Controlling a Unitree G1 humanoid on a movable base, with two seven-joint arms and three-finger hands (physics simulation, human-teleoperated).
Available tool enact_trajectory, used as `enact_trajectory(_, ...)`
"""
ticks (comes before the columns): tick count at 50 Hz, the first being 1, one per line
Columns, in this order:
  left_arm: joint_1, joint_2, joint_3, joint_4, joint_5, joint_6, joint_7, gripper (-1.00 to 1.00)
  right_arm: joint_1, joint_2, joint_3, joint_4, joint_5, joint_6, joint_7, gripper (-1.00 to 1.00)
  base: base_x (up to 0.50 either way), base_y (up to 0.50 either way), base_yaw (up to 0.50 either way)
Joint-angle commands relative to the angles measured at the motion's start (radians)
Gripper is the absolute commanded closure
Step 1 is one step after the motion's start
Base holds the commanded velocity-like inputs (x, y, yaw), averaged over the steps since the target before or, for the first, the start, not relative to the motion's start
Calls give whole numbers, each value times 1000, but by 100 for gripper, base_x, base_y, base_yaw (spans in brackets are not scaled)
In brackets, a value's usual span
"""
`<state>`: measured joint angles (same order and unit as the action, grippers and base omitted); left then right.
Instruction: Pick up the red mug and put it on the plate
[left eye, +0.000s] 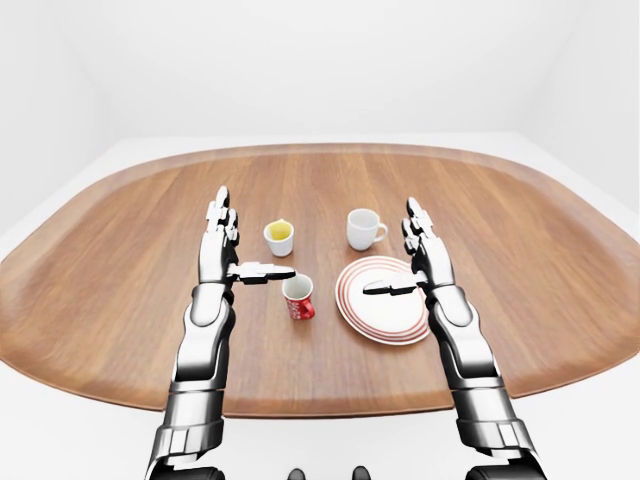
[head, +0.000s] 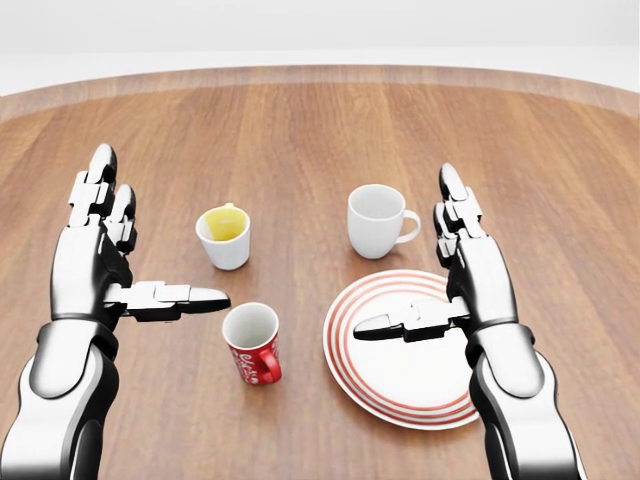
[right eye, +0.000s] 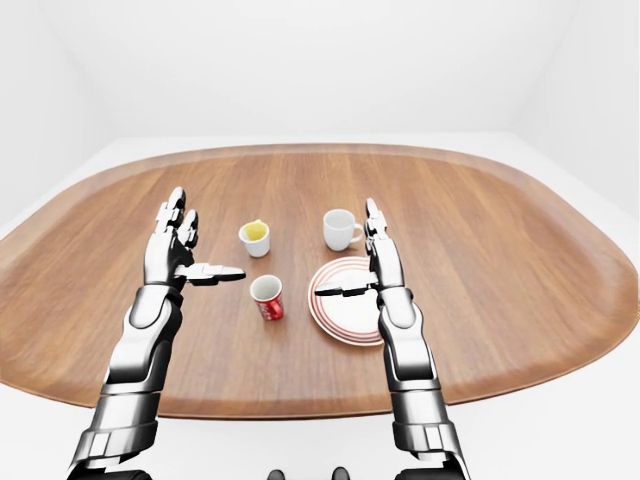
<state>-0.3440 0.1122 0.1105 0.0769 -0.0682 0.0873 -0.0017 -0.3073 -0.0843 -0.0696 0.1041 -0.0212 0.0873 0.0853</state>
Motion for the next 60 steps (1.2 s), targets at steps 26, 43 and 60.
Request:
enact_trajectory(26, 5, 2, 4, -17, -1, 0, -2, -100, -17, -1, 3, 24, -8, 0, 6, -100, 20, 0, 0)
enact_trajectory(43, 8, 3, 6, -17, -2, 0, -4, -100, -37, 0, 10, 28, -24, 0, 7, -100, 20, 0, 0)
enact_trajectory(60, 10, 4, 6, -19, -2, 0, -5, -100, -105, -6, 38, 80, -128, 0, 54, -100, 5, 0, 0)
